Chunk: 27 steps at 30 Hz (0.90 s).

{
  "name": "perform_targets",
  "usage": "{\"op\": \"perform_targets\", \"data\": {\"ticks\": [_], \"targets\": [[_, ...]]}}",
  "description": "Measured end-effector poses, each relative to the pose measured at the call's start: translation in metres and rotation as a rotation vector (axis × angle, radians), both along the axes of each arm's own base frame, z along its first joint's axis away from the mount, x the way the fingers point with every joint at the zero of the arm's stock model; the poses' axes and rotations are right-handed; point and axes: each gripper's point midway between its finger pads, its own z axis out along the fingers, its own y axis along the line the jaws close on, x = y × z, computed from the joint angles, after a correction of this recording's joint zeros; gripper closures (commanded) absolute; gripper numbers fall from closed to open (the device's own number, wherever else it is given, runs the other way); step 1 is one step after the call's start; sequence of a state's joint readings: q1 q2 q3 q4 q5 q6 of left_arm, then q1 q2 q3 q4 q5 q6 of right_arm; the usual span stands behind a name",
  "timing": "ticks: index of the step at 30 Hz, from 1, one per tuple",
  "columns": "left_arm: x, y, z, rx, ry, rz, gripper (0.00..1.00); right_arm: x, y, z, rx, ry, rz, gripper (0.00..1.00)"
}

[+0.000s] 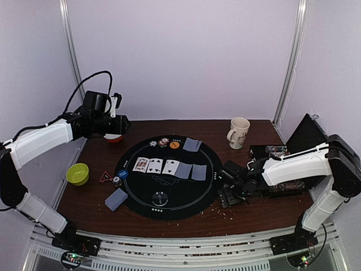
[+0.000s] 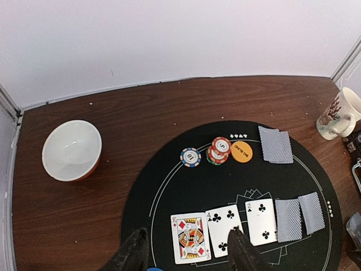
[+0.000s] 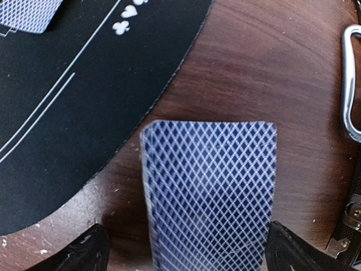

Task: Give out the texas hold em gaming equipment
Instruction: Place the face-down deck piles at the center of the board, then reset both arms

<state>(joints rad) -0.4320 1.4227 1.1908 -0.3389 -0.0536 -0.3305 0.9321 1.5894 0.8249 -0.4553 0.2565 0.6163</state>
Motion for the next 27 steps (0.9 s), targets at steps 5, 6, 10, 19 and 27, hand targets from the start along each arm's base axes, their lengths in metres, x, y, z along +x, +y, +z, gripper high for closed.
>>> {"op": "perform_targets", "data": {"ticks": [5,6,10,19,27], "targets": [[0.003,0.011,-0.002,0.014,0.006,0.022,0.48,-0.004,-0.002,0.003,-0.018,0.027,0.002,0.0],[0.005,0.015,-0.002,0.016,0.007,0.031,0.48,-0.004,-0.002,0.005,-0.025,0.03,0.009,0.0],[0.013,0.04,-0.003,0.028,0.01,0.088,0.47,0.018,0.019,0.046,-0.003,-0.028,0.053,0.0],[0.037,0.14,0.02,0.053,-0.074,0.365,0.1,0.123,0.01,0.208,0.261,-0.503,0.035,0.0],[0.004,0.246,0.019,0.126,-0.275,0.742,0.02,0.162,-0.147,0.272,0.268,-0.988,-0.256,0.0]]}}
